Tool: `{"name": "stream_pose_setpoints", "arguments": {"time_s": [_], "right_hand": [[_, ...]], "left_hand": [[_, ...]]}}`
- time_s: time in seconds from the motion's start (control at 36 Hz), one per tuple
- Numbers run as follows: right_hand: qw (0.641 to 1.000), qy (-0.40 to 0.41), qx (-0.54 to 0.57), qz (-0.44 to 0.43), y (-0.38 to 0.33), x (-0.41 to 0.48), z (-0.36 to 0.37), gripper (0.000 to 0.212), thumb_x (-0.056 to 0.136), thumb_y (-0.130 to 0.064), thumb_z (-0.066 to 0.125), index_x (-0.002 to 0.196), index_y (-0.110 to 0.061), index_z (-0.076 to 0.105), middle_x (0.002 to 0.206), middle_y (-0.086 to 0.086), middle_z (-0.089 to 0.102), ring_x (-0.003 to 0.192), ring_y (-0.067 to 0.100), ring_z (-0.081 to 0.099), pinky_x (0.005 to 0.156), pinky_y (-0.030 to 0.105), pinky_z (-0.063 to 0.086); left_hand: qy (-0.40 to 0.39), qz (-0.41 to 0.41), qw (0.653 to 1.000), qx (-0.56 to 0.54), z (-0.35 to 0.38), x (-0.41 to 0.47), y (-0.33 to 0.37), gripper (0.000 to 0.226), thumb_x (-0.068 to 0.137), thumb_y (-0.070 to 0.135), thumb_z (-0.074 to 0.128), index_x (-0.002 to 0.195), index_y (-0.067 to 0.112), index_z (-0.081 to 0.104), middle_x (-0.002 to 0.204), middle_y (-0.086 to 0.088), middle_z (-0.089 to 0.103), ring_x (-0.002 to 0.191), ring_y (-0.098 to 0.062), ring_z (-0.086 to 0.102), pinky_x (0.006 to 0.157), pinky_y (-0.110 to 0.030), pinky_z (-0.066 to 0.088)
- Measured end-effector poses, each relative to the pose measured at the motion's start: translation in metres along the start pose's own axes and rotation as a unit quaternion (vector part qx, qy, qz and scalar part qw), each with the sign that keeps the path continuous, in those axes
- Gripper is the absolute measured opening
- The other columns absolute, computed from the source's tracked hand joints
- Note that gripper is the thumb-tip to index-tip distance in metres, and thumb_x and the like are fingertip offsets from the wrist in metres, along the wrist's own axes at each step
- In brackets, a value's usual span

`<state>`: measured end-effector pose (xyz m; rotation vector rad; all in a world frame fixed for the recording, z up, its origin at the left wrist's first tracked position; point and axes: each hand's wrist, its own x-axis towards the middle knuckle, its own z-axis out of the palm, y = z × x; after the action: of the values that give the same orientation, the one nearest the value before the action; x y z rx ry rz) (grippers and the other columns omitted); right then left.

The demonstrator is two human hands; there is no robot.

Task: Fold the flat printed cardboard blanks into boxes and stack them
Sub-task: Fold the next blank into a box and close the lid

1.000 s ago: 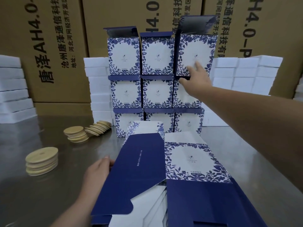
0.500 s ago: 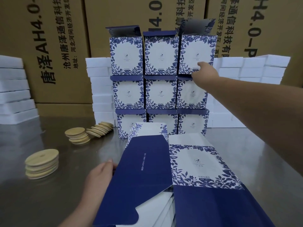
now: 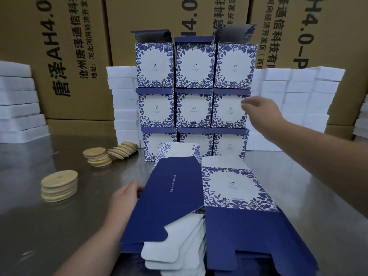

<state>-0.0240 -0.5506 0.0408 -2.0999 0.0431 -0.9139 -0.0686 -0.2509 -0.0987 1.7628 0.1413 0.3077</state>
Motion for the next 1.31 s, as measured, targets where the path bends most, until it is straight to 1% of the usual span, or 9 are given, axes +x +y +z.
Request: {"name": "stream_pose_setpoints", "arguments": {"time_s": [0.17, 0.31, 0.53, 0.67, 0.81, 0.97, 1.08, 1.19, 1.31], "right_hand": [[0.979, 0.018, 0.158, 0.126, 0.05, -0.101, -0.024, 0.026, 0.094, -0.025, 0.054, 0.12, -0.019, 0.056, 0.12, 0.001, 0.058, 0.113, 0.017, 0.053, 0.098, 0.035, 0.04], [0.921, -0.031, 0.316, 0.226, 0.071, -0.168, -0.027, 0.029, 0.098, -0.027, 0.043, 0.126, -0.022, 0.047, 0.127, -0.001, 0.053, 0.118, 0.014, 0.048, 0.1, 0.032, 0.035], [0.888, -0.108, 0.363, 0.263, 0.065, -0.183, -0.019, 0.03, 0.101, -0.017, 0.031, 0.119, -0.012, 0.054, 0.099, -0.005, 0.067, 0.085, 0.003, 0.065, 0.06, 0.011, 0.048], [0.858, -0.192, 0.422, 0.221, 0.064, -0.189, -0.021, 0.047, 0.071, -0.022, 0.057, 0.117, -0.012, 0.059, 0.102, 0.002, 0.072, 0.085, 0.012, 0.071, 0.062, 0.022, 0.054], [0.843, -0.228, 0.449, 0.186, 0.064, -0.192, -0.02, 0.043, 0.065, -0.021, 0.06, 0.107, -0.018, 0.065, 0.101, 0.002, 0.073, 0.088, 0.015, 0.071, 0.063, 0.022, 0.055], [0.865, -0.215, 0.416, 0.178, 0.063, -0.185, -0.02, 0.055, 0.071, -0.014, 0.058, 0.126, -0.014, 0.052, 0.09, -0.008, 0.074, 0.079, 0.007, 0.071, 0.059, 0.017, 0.053], [0.881, -0.202, 0.394, 0.168, 0.063, -0.181, -0.02, 0.073, 0.057, -0.047, 0.077, 0.119, -0.019, 0.051, 0.079, -0.02, 0.072, 0.071, -0.004, 0.068, 0.054, 0.011, 0.05], [0.865, -0.214, 0.42, 0.172, 0.069, -0.184, -0.022, 0.038, 0.07, -0.026, 0.056, 0.108, -0.022, 0.058, 0.093, -0.016, 0.073, 0.08, 0.001, 0.069, 0.059, 0.013, 0.051], [0.865, -0.213, 0.423, 0.166, 0.075, -0.189, -0.023, 0.034, 0.072, -0.032, 0.055, 0.102, -0.034, 0.071, 0.102, -0.018, 0.071, 0.091, 0.002, 0.068, 0.064, 0.013, 0.052]], "left_hand": [[-0.012, -0.039, 0.991, -0.126, 0.001, -0.007, 0.008, 0.039, 0.098, 0.012, 0.035, 0.071, 0.009, 0.062, 0.072, -0.004, 0.06, 0.063, -0.016, 0.053, 0.035, -0.01, 0.037], [-0.037, -0.043, 0.984, -0.168, 0.0, -0.007, 0.006, 0.031, 0.098, 0.014, 0.034, 0.091, 0.001, 0.061, 0.078, -0.006, 0.06, 0.067, -0.016, 0.053, 0.058, -0.025, 0.042], [-0.052, -0.047, 0.979, -0.191, 0.0, -0.003, 0.002, 0.03, 0.098, 0.017, 0.036, 0.09, 0.006, 0.062, 0.08, -0.001, 0.062, 0.071, -0.012, 0.055, 0.059, -0.023, 0.046], [-0.038, -0.044, 0.983, -0.173, 0.001, -0.003, 0.002, 0.029, 0.099, 0.019, 0.036, 0.089, 0.009, 0.062, 0.076, 0.0, 0.06, 0.066, -0.011, 0.053, 0.049, -0.018, 0.045], [-0.04, -0.045, 0.98, -0.188, 0.003, -0.002, 0.002, 0.029, 0.1, 0.021, 0.036, 0.096, 0.006, 0.061, 0.076, -0.003, 0.059, 0.064, -0.014, 0.054, 0.056, -0.023, 0.043], [-0.074, -0.03, 0.974, -0.211, 0.006, -0.002, 0.002, 0.036, 0.101, 0.026, 0.033, 0.087, 0.009, 0.062, 0.05, 0.007, 0.065, 0.041, -0.002, 0.058, 0.038, -0.01, 0.043], [-0.09, -0.005, 0.973, -0.214, 0.006, -0.004, 0.002, 0.033, 0.101, 0.026, 0.033, 0.096, 0.015, 0.063, 0.075, 0.001, 0.065, 0.065, -0.01, 0.059, 0.045, -0.01, 0.046], [-0.112, 0.02, 0.97, -0.214, 0.004, -0.004, -0.001, 0.032, 0.1, 0.028, 0.036, 0.09, 0.02, 0.065, 0.072, 0.008, 0.07, 0.059, -0.002, 0.064, 0.046, -0.011, 0.046], [-0.106, 0.06, 0.982, -0.141, 0.001, 0.0, 0.0, 0.026, 0.097, 0.036, 0.042, 0.099, 0.023, 0.064, 0.113, -0.008, 0.065, 0.104, -0.02, 0.059, 0.086, -0.026, 0.045]]}}
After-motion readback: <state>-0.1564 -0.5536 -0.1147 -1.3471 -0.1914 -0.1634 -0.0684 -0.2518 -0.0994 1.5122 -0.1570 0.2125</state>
